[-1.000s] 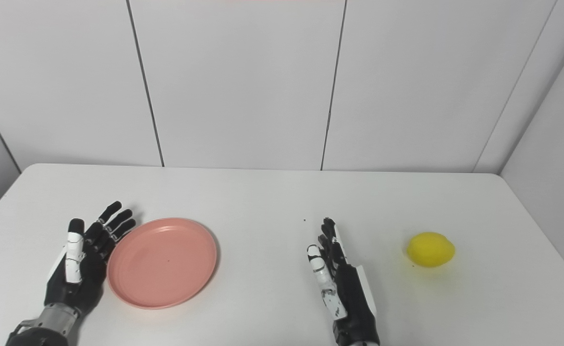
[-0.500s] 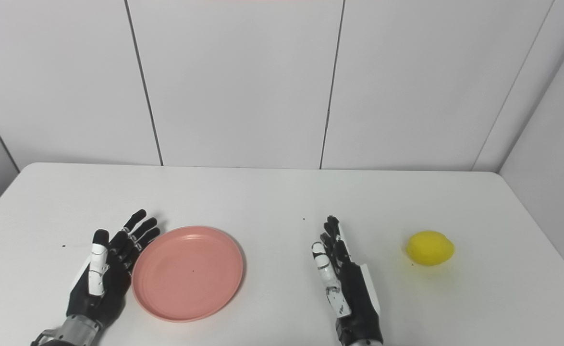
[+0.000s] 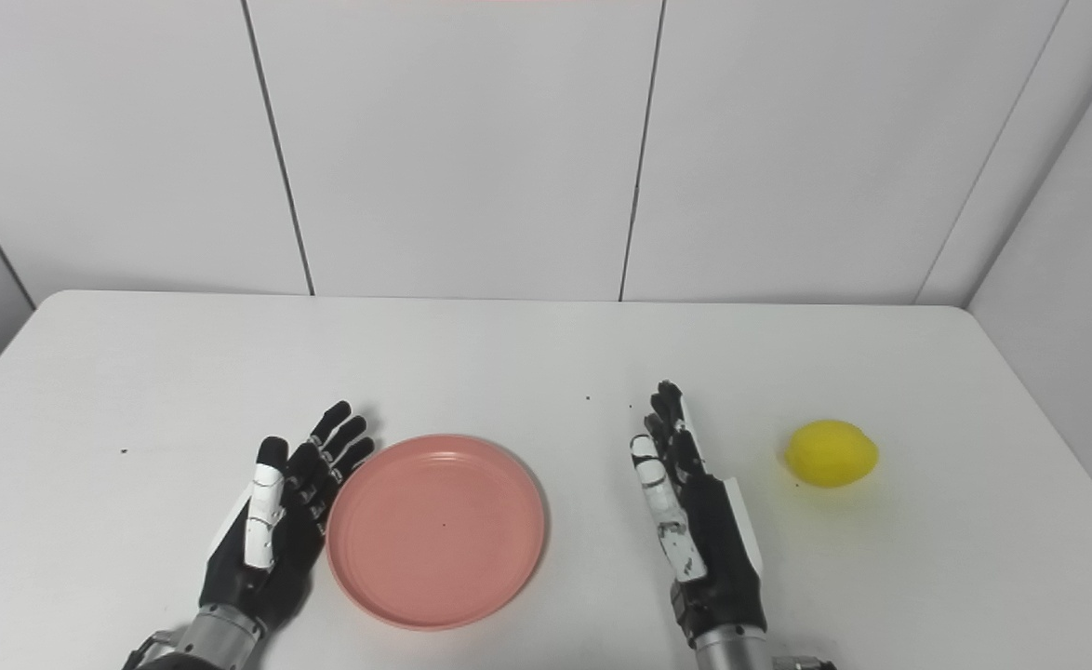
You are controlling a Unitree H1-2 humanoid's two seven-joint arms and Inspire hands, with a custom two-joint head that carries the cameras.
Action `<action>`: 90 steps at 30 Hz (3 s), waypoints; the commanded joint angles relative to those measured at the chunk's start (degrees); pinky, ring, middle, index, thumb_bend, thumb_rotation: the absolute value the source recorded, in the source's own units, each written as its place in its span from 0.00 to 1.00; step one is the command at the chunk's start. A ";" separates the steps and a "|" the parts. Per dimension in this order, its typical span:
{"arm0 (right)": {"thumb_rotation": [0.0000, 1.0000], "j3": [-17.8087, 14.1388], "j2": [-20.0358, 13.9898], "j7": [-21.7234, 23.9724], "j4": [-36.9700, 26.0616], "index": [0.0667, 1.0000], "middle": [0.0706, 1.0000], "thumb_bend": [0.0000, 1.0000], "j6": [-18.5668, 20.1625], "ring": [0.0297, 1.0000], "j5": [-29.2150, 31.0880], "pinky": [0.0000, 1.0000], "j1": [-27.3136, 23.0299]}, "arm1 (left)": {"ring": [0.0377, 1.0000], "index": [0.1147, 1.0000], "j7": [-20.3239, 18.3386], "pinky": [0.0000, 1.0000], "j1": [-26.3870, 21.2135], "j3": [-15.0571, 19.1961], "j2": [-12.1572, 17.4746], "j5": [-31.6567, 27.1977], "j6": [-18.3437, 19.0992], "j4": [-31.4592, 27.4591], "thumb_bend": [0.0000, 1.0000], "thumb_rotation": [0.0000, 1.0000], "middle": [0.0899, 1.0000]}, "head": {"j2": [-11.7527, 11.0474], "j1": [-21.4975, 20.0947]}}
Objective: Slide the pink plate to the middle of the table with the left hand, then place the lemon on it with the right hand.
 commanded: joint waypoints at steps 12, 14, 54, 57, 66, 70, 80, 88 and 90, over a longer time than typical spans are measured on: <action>0.84 -0.60 -0.60 0.26 -2.62 0.98 0.98 0.60 1.55 0.97 0.33 1.00 -0.77 | 0.99 0.98 0.80 1.00 0.09 -2.87 -2.30 2.40 0.19 -2.25 0.83 1.00 0.98 | -0.01 0.40; 0.84 -0.71 -0.78 0.36 -2.59 0.98 0.98 0.60 1.46 0.97 0.46 1.00 -0.79 | 0.99 0.99 0.87 1.00 -0.05 -3.13 -2.48 2.67 0.09 -2.19 0.83 1.00 0.99 | 0.19 0.40; 0.82 -1.79 -1.93 0.61 -4.19 0.99 0.98 0.63 3.66 0.99 2.47 1.00 -1.34 | 1.00 1.00 1.49 1.00 -1.38 -0.73 -2.25 4.40 -5.67 -0.93 0.84 1.00 1.00 | 1.20 0.62; 0.83 -1.96 -2.39 0.53 -4.31 0.99 0.99 0.64 3.33 0.99 1.73 1.00 -1.71 | 1.00 1.00 2.02 1.00 -1.74 -0.34 -1.90 5.71 -6.95 -0.63 0.84 1.00 1.00 | 1.16 1.10; 0.82 -2.84 -4.95 -0.67 -3.59 0.99 0.98 0.59 1.45 0.98 -4.51 1.00 -4.08 | 1.00 1.00 3.17 1.00 -2.23 2.23 -1.21 6.22 -7.95 -0.95 0.82 1.00 1.00 | 0.84 0.48; 0.80 -2.88 -6.66 -1.20 -3.92 0.98 0.97 0.60 3.30 0.96 -8.96 0.99 -4.99 | 1.00 1.00 3.20 1.00 -2.37 2.42 -1.19 5.81 -7.78 -0.98 0.80 1.00 1.00 | 0.81 -0.46; 0.69 -4.62 -9.73 -0.95 -5.25 0.94 0.93 0.60 6.79 0.94 -15.60 0.89 -7.63 | 1.00 1.00 1.74 1.00 -2.64 1.57 -0.95 4.55 -7.91 -0.64 0.83 1.00 1.00 | 1.07 -1.72; 0.54 -5.45 -12.37 -0.08 -6.02 0.94 0.93 0.59 9.54 0.92 -19.78 0.91 -9.06 | 1.00 1.00 -0.43 1.00 -2.87 0.73 -1.46 2.79 -8.89 1.35 0.85 1.00 0.99 | 1.12 -2.26; 0.50 -6.13 -13.02 -0.08 -6.14 0.94 0.92 0.61 10.53 0.92 -20.88 0.91 -9.64 | 1.00 0.99 -0.99 1.00 -3.05 0.51 -1.46 2.50 -9.53 2.25 0.86 1.00 0.99 | 1.28 -2.45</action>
